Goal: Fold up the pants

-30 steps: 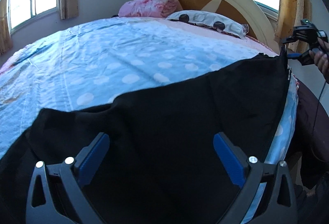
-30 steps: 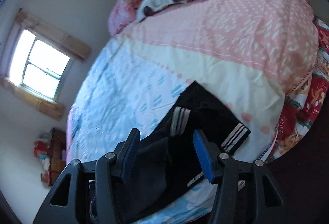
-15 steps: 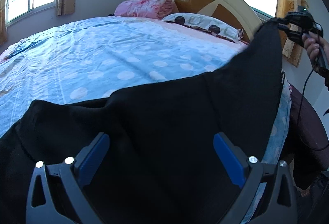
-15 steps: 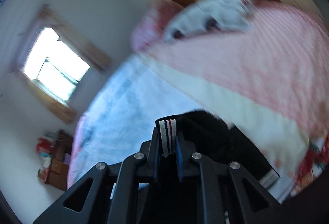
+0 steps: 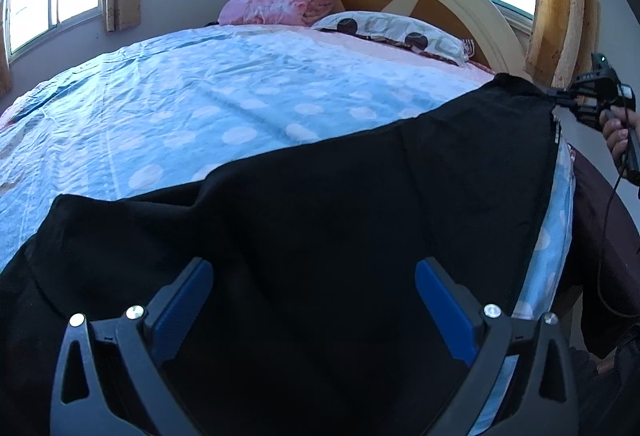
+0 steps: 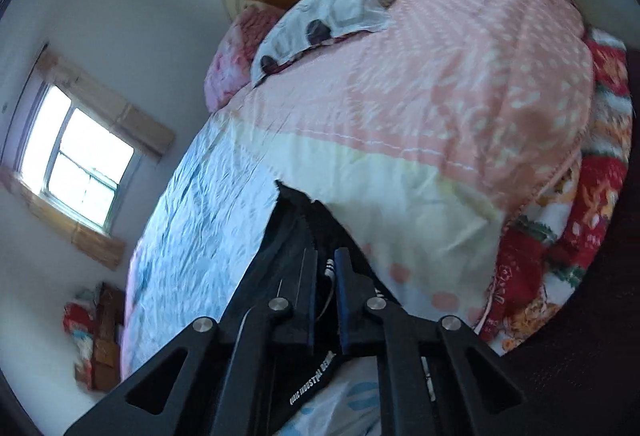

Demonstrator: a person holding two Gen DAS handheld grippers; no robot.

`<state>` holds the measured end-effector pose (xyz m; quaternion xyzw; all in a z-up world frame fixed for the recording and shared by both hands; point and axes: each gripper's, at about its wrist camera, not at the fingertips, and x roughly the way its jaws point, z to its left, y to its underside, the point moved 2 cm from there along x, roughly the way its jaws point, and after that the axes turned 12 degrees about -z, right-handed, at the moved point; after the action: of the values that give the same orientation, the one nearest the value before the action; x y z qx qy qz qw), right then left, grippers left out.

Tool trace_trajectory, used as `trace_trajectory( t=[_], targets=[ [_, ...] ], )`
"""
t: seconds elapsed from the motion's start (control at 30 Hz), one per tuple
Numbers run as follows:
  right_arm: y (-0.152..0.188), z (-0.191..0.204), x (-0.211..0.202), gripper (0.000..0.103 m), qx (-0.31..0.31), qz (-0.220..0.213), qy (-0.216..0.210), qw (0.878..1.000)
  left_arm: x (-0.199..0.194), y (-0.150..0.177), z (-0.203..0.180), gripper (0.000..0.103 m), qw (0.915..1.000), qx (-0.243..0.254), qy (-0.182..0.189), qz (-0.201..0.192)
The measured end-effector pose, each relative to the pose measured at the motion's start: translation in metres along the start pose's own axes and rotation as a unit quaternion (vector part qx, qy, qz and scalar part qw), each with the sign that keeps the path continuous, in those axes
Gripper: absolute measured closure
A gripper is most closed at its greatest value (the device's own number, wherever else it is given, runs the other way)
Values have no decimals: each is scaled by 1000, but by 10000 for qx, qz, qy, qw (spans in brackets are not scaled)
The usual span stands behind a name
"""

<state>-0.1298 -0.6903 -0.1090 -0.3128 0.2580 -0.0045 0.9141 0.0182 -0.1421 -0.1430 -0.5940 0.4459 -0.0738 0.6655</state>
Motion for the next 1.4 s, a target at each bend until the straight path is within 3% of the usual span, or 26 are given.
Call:
trace_trajectory(
  t=[0.07,0.23,0.47,0.8,0.93,1.03,1.13,1.17,1.3,1.4],
  targets=[
    [-4,6,3,94,4,49,-54,10000,1,0,0,0,10000,16,-18,9],
    [1,-14,12,93,299,172,268,9990,0,0,-1,0,10000,10,-20,4],
    [10,-13,13,93,236,305,-21,9993,1,2,-2,0,10000,11,-69,-13],
    [-3,2,-23,96,-124,-235,-175,9995,-1,2,4,0,9999,-90,-49,-32],
    [4,-23,-9,95,-41,23,35,10000,-1,3,2,0,10000,-9,-15,-7],
    [9,-34,-9,91,-83,34,293,9995,-3,4,1,0,10000,31,3,0],
    [1,-29,-30,64,-507,-386,782,9949,-6,3,0,0,10000,12,5,-38],
    [-3,-23,-43,63,-652,-588,904,9920,-7,2,0,0,10000,-34,3,-67],
    [-1,27,-66,63,-1335,-854,330,9868,-13,-4,-6,0,9997,13,-53,-259],
    [25,73,-46,63,-1882,-399,-379,9806,-11,-1,-12,0,9997,59,-111,-229]
  ],
)
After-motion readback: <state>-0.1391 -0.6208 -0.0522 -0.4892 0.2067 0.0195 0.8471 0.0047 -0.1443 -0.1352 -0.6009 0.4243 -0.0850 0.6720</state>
